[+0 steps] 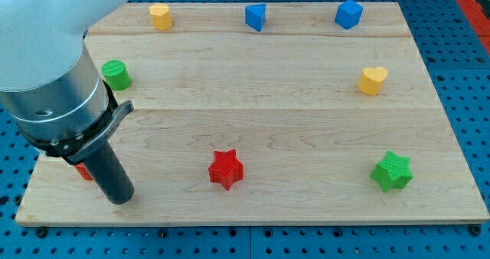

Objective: Slide green star a bit up

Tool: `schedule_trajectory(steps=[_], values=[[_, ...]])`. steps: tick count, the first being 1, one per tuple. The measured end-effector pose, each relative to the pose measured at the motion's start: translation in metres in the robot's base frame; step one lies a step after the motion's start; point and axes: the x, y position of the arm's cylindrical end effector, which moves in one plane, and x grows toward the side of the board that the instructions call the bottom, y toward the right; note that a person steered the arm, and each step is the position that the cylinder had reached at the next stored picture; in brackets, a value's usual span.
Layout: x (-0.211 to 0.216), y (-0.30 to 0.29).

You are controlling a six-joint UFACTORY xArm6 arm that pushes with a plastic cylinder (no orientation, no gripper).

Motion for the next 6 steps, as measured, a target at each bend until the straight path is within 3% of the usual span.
schedule_trajectory(steps=[1, 4, 5, 6], values=[[0.005, 0.036], [0.013, 0.346], [0.014, 0.364], [-0.015, 0.35]])
